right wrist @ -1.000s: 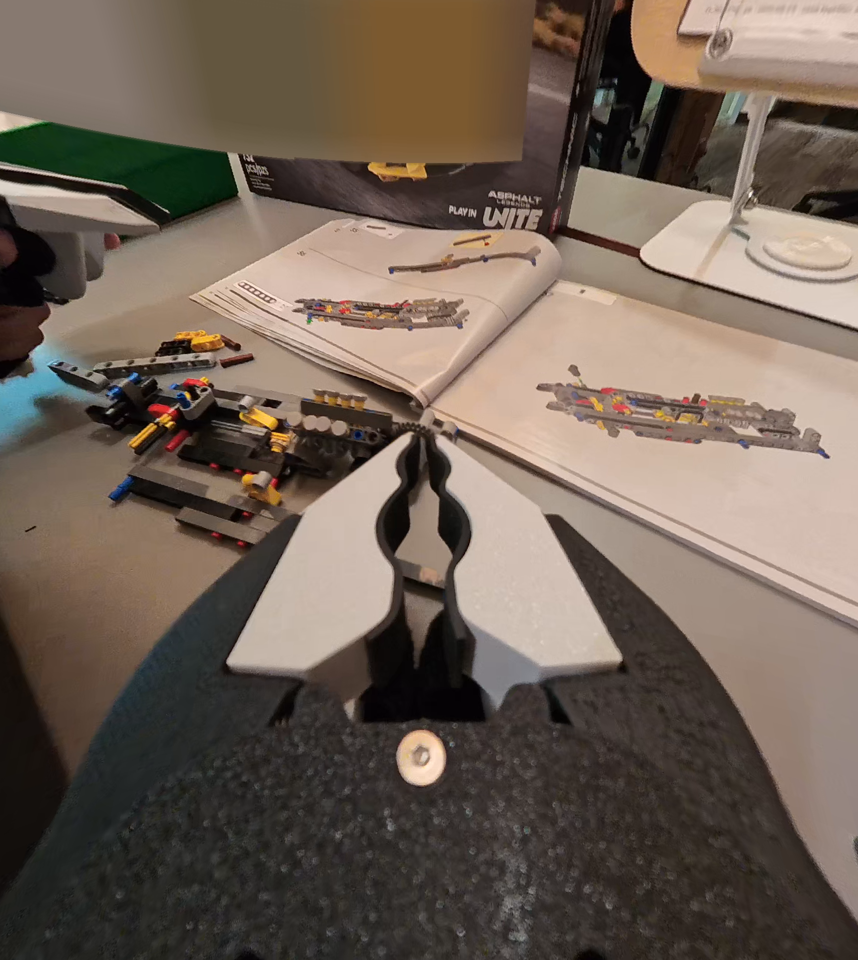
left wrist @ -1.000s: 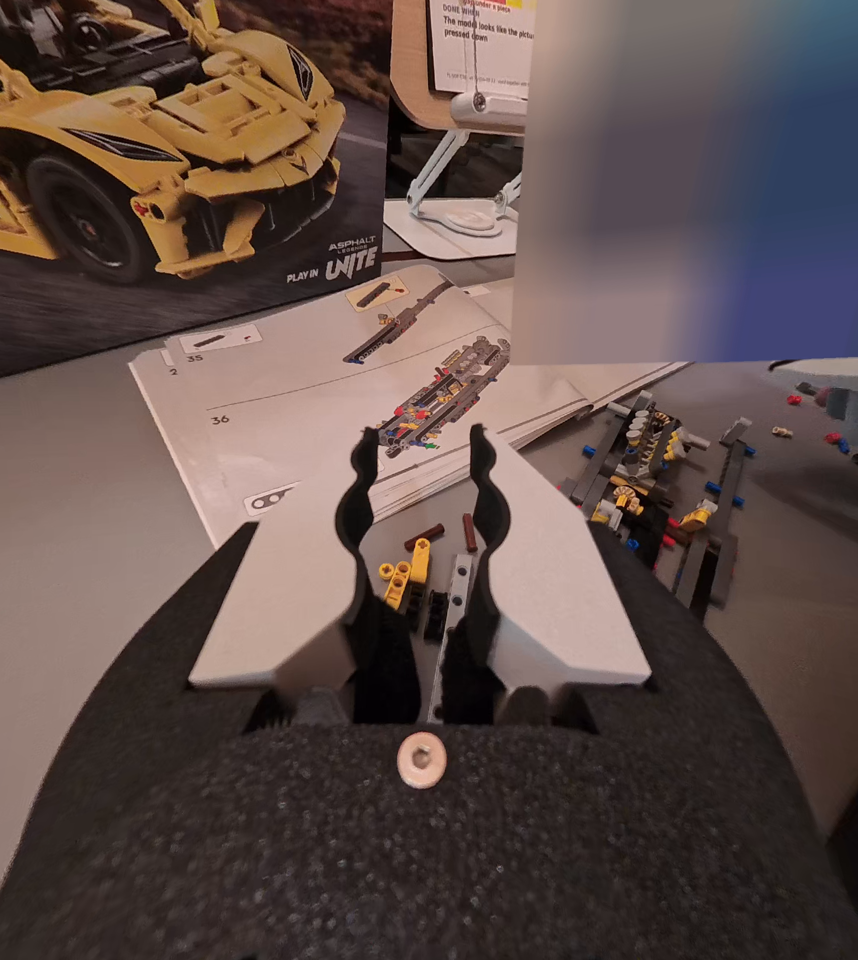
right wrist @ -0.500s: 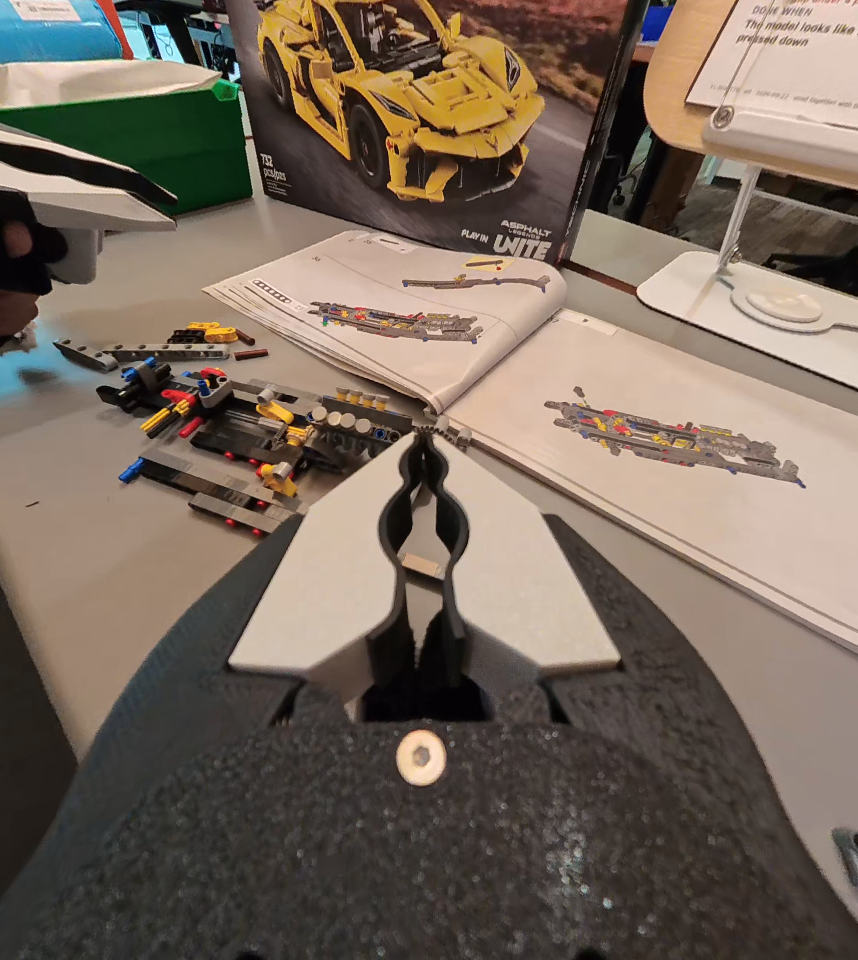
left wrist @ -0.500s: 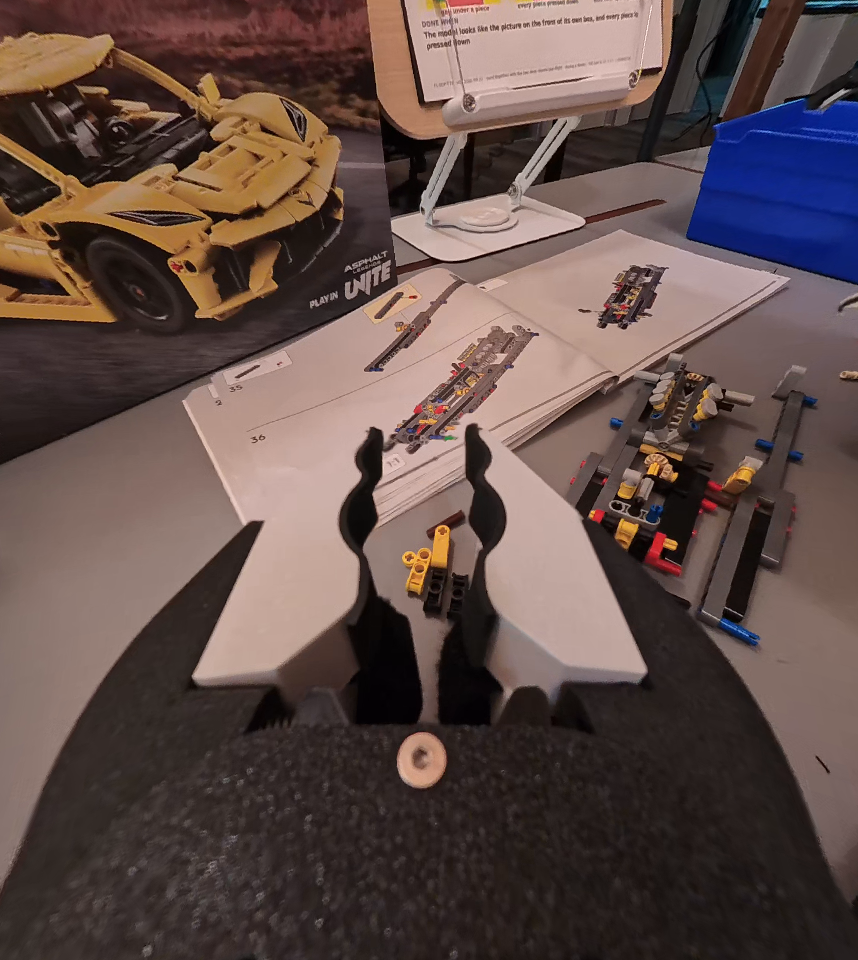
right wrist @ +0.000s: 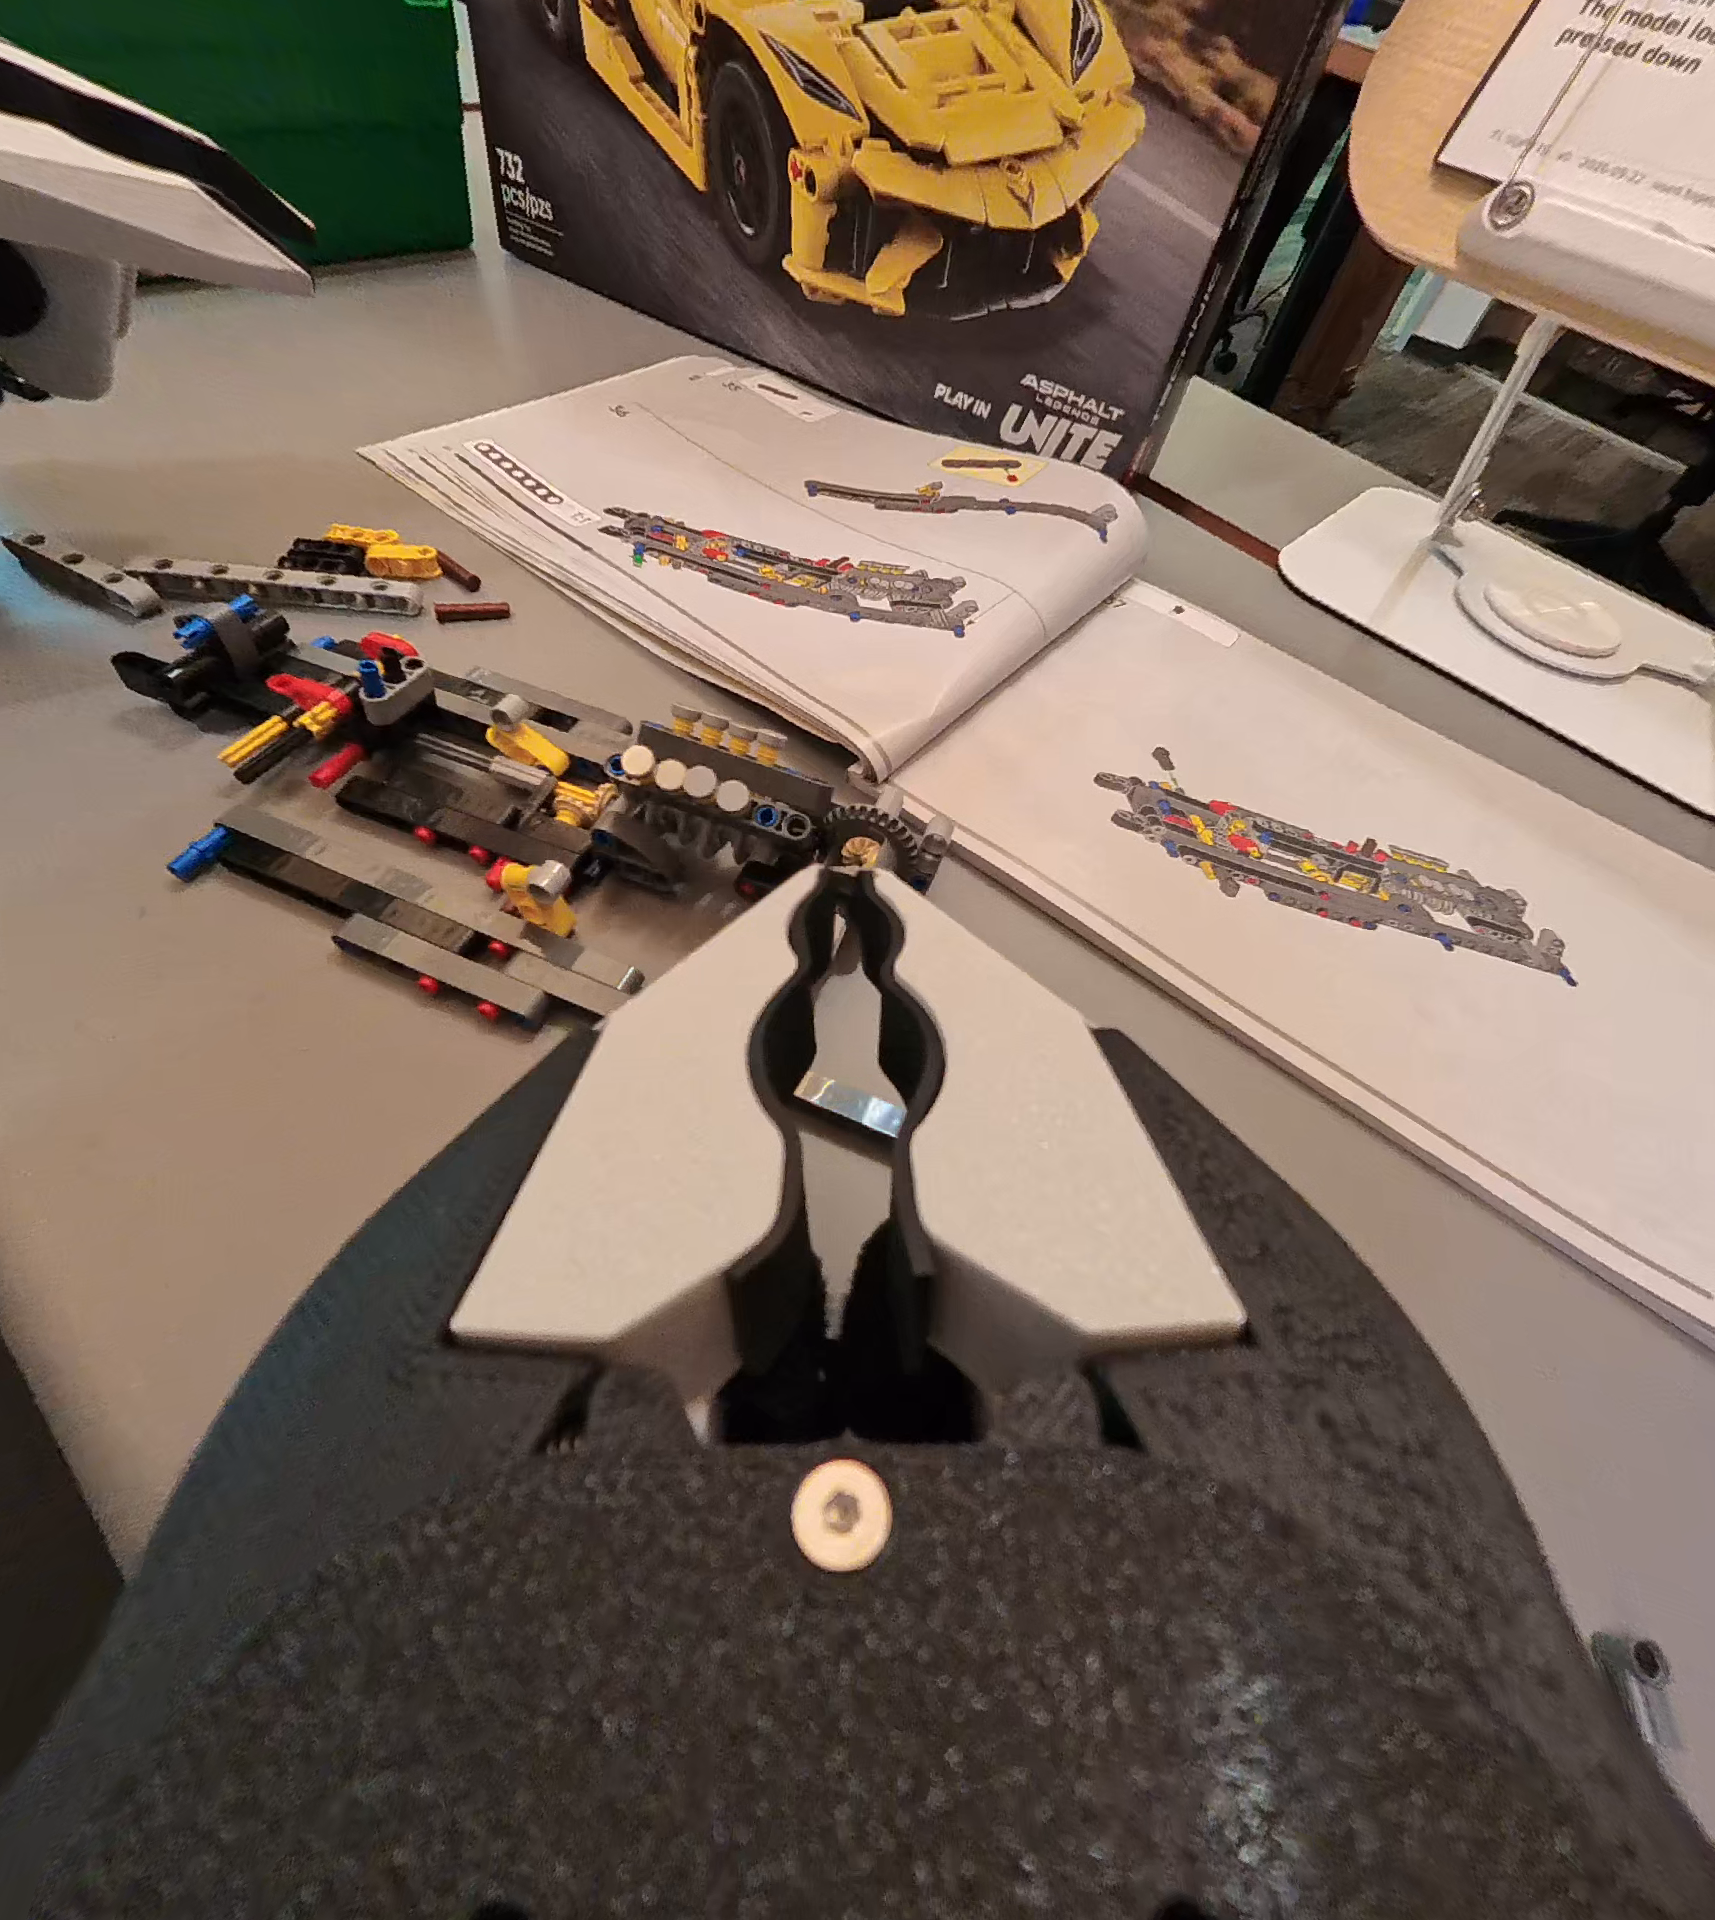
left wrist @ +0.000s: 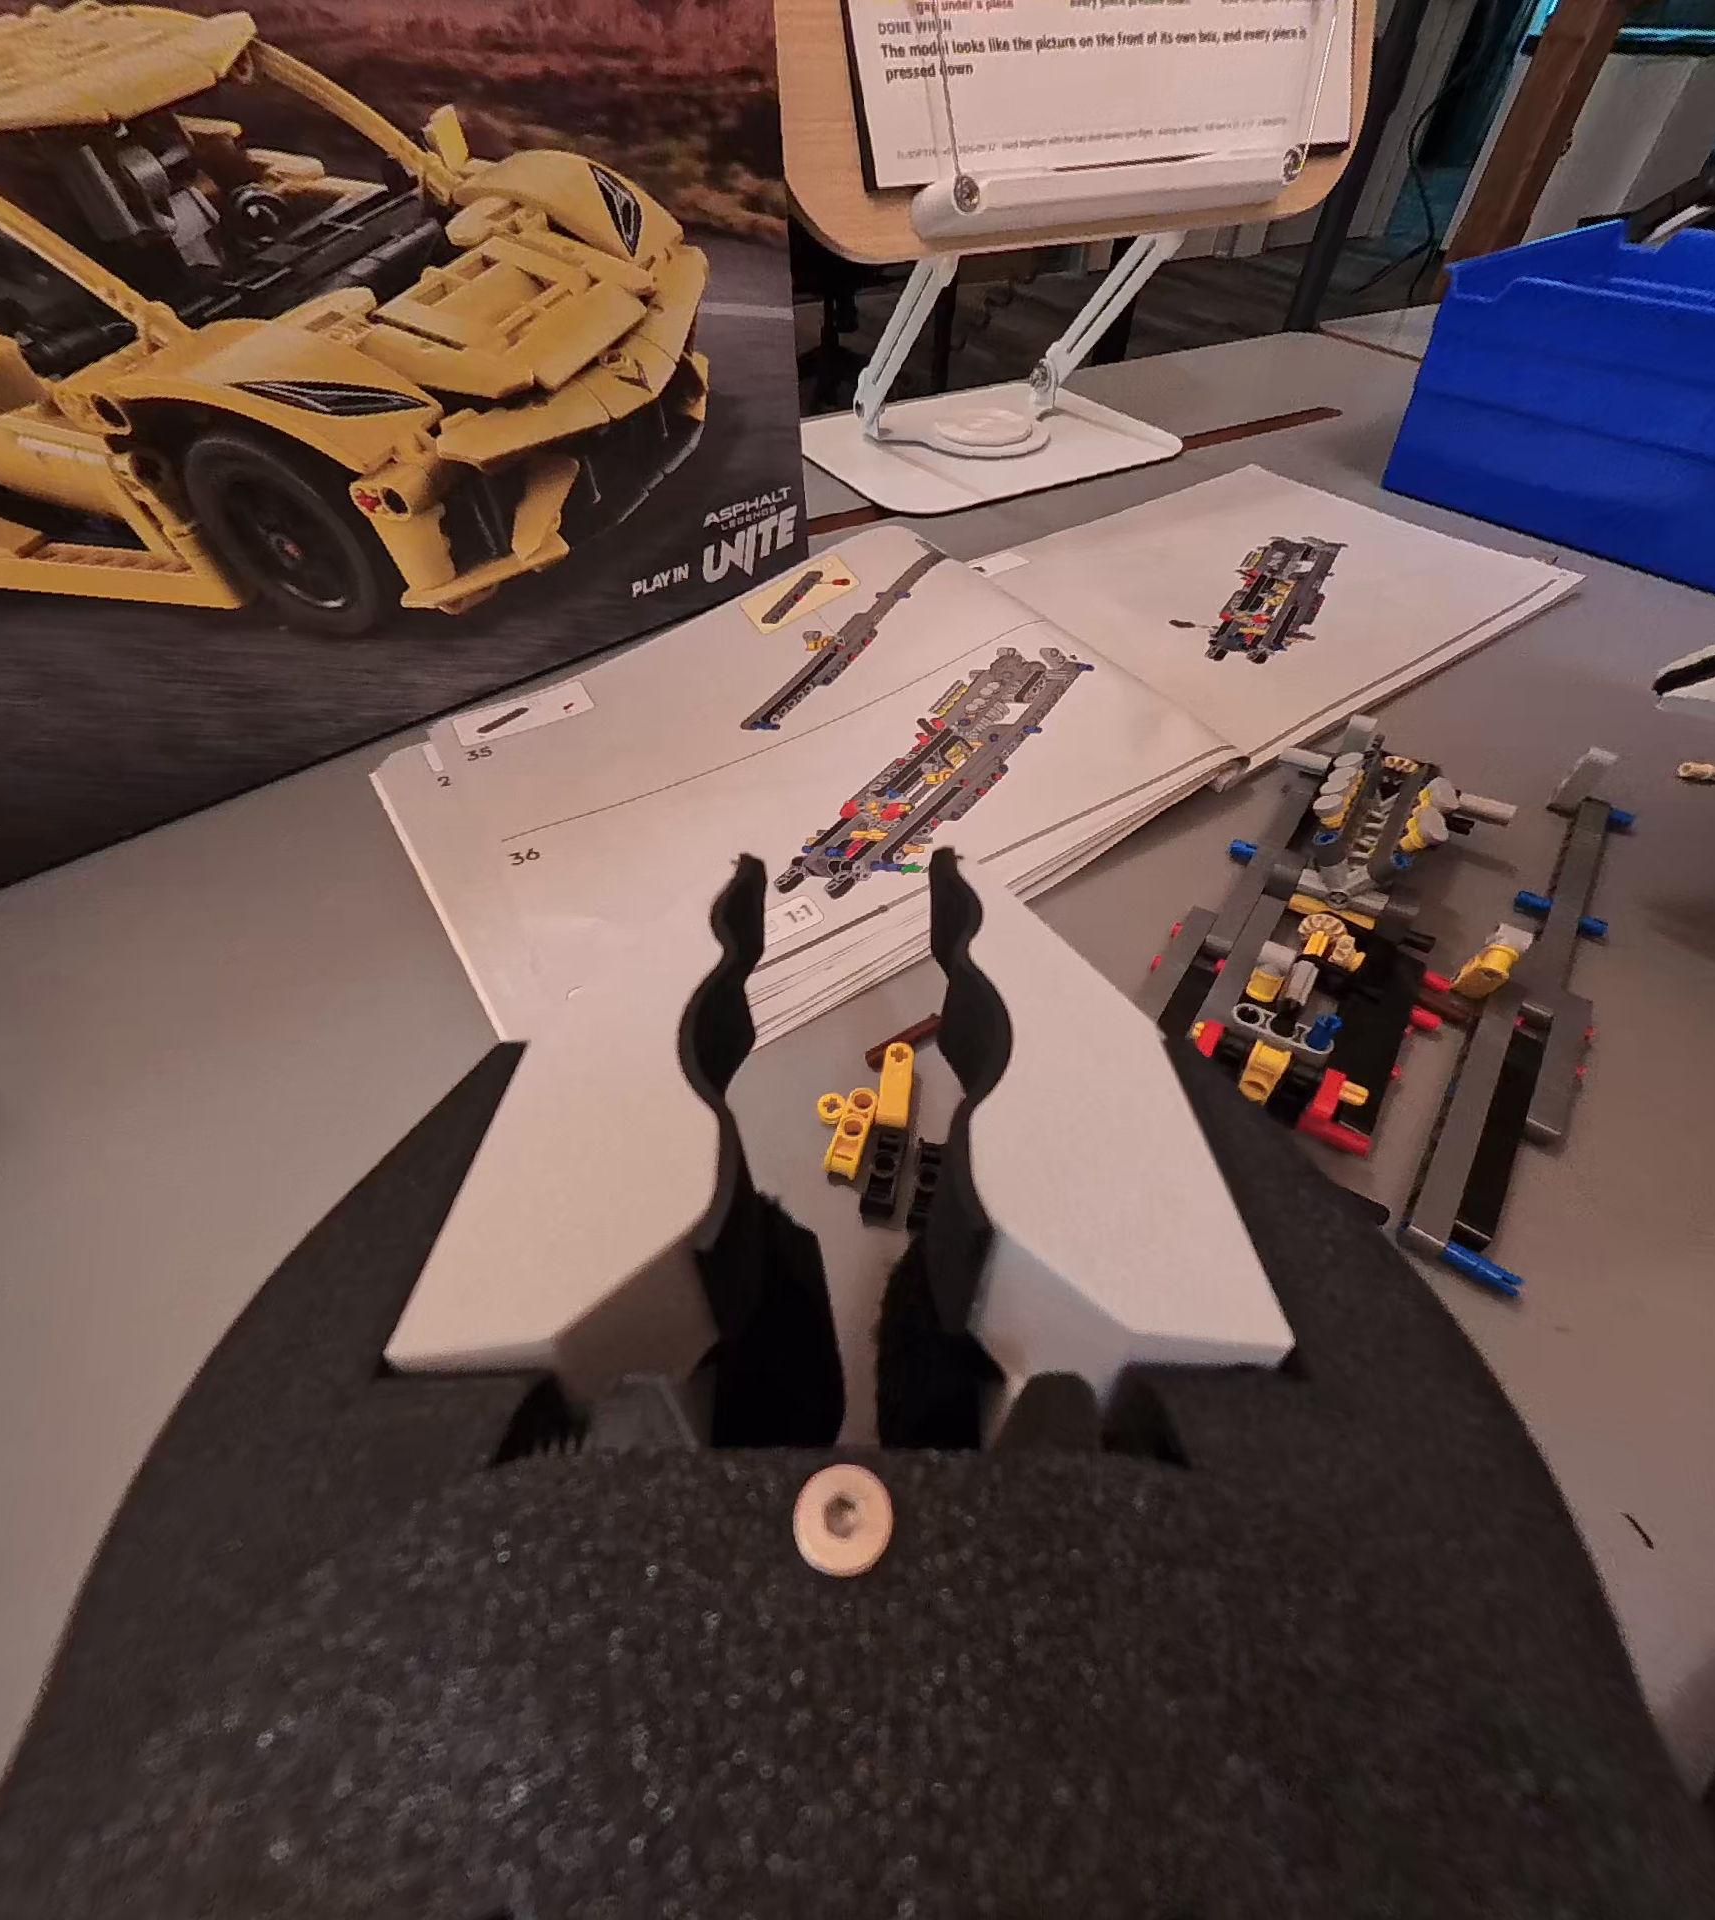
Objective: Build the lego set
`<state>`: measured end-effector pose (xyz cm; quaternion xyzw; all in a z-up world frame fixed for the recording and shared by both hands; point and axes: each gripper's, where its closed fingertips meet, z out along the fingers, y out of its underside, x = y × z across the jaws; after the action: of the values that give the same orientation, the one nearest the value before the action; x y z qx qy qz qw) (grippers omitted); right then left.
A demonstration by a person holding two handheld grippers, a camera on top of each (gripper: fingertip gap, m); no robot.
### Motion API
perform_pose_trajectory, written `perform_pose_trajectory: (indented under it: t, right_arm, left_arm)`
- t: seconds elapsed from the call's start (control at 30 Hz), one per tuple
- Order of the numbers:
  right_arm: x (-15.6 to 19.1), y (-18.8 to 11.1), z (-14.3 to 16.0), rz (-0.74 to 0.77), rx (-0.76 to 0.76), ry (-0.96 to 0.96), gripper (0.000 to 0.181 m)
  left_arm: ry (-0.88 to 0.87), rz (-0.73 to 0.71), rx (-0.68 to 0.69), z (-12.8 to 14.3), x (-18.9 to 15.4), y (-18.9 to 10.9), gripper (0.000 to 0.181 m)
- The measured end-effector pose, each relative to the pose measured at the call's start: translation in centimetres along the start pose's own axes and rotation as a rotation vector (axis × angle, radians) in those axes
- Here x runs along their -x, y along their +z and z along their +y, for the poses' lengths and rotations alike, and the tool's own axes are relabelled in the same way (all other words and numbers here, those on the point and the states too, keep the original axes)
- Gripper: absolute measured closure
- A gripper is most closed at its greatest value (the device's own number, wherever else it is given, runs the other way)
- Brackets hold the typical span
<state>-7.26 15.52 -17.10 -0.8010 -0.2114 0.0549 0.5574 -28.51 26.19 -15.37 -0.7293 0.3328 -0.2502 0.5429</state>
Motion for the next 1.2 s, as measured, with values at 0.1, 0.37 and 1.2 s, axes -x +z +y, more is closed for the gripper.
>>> perform_pose_trajectory:
  t: [0.1, 0.37, 1.2]
  right_arm:
    - [-0.05, 0.05, 0.11, 0.000, 0.004, 0.002, 0.179]
    - [-0.37, 0.00, 0.14, -0.015, -0.001, 0.049, 0.180]
    - [0.09, 0.35, 0.69, -0.017, 0.030, 0.014, 0.180]
  left_arm:
    - [0.010, 0.000, 0.015, 0.26, -0.07, 0.12, 0.151]
    - [0.048, -0.016, 0.020, 0.33, -0.05, 0.21, 0.151]
    - [0.041, -0.015, 0.029, 0.47, 0.07, 0.26, 0.151]
